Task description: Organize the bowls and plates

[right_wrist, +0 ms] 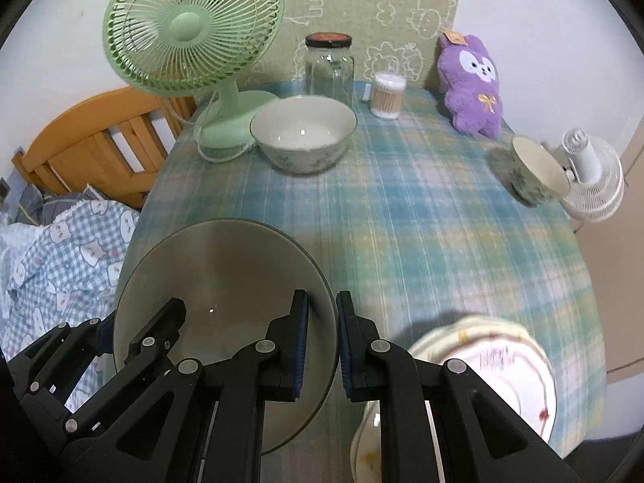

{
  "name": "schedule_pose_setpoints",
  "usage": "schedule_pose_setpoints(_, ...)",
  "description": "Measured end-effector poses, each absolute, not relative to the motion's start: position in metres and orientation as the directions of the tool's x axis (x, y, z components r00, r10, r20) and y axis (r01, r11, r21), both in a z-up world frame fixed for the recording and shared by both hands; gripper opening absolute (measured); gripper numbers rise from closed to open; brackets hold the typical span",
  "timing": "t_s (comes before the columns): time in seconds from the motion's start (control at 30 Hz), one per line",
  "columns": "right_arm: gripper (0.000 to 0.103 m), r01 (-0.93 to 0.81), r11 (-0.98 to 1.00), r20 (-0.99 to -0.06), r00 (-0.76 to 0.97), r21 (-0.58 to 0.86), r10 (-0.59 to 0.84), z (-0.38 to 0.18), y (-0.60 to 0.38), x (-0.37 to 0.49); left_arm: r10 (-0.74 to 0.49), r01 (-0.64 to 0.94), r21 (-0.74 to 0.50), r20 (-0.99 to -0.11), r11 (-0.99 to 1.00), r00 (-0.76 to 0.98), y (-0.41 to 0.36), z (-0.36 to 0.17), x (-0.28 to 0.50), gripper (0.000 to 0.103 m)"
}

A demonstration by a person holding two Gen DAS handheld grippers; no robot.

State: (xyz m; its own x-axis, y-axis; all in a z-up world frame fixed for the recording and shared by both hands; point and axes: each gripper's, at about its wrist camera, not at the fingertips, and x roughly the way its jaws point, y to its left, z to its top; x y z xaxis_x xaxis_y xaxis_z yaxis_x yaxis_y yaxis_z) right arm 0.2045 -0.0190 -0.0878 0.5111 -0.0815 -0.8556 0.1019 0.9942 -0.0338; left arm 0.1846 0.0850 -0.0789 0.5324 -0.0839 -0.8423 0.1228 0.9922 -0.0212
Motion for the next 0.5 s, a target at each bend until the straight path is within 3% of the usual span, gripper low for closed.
schedule_pose_setpoints(0.5,0.017,0.165,0.986,-0.882,0.461,-0.024,-0.099,-0.117,-0.026,0.135,-0.121,0.198,-0.027,-0.869,0.980,0.480,0.076,-0.102,0.128,0.021)
